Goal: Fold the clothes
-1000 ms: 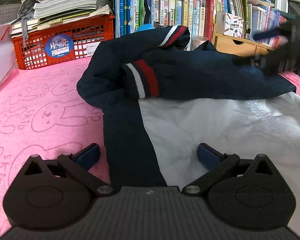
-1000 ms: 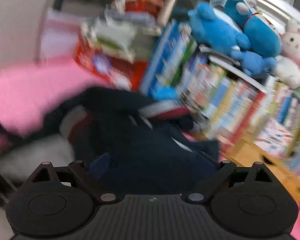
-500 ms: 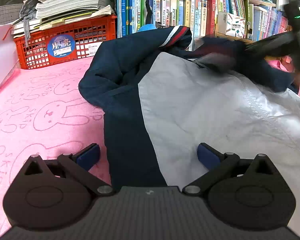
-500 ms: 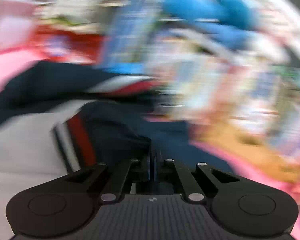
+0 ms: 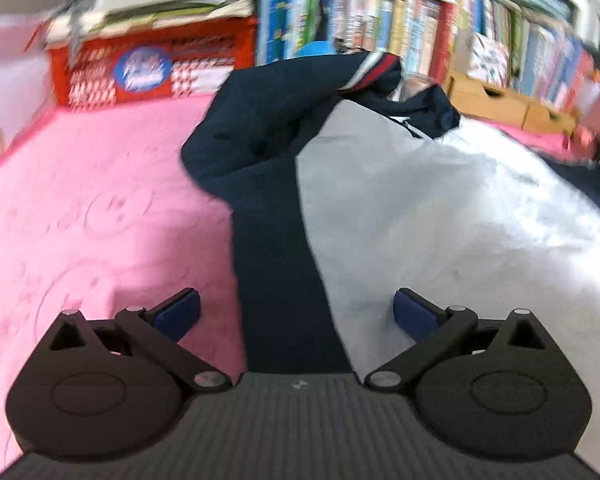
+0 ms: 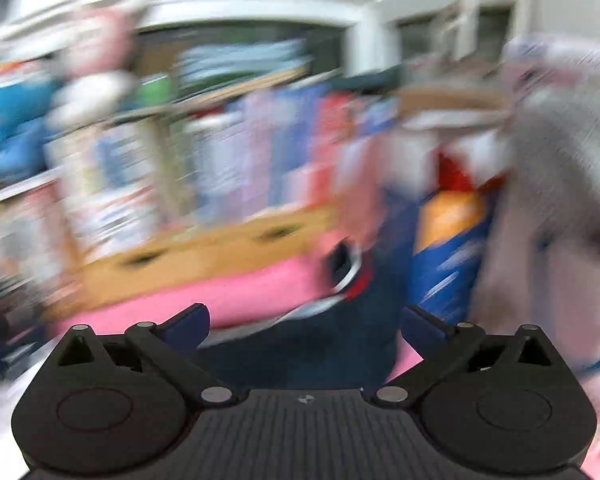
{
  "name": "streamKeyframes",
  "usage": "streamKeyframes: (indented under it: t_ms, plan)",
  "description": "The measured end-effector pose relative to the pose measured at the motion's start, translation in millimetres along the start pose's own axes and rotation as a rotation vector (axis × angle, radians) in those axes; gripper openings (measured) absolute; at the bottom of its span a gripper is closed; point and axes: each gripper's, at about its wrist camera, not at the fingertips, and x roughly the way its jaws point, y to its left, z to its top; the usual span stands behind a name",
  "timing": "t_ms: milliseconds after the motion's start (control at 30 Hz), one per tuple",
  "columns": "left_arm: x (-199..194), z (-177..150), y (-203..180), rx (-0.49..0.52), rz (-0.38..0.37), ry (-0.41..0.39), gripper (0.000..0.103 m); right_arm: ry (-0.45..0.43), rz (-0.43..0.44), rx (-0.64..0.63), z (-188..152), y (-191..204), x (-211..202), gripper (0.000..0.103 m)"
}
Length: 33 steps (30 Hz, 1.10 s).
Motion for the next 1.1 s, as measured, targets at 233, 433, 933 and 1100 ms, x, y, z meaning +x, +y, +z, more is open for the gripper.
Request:
streamKeyframes:
  t_ms: [233, 433, 933, 1100]
  plan:
    - [3.9, 8.4, 22.9, -0.099, -0.049, 0.042, 0.103, 0.228, 0.346, -0.048, -100.9, 39.2, 6.1, 0.1]
    - [13.0, 5.6, 0.4, -0.02, -0.099, 0.031, 0.103, 0.277, 0.375, -0.091, -137.1, 58.1, 10.4, 0.094]
    - [-55.5, 1.2, -19.6, 0.067, -0.115, -0.034, 0.004, 0.103, 0.368, -0.096, -140.9, 51.3, -68.2, 0.005]
    - [-68.3, -15.3, -17.7, 0.14, -0.083, 0.009, 0.013, 0.111, 0.331, -0.109, -143.5, 17.0, -102.8, 0.01]
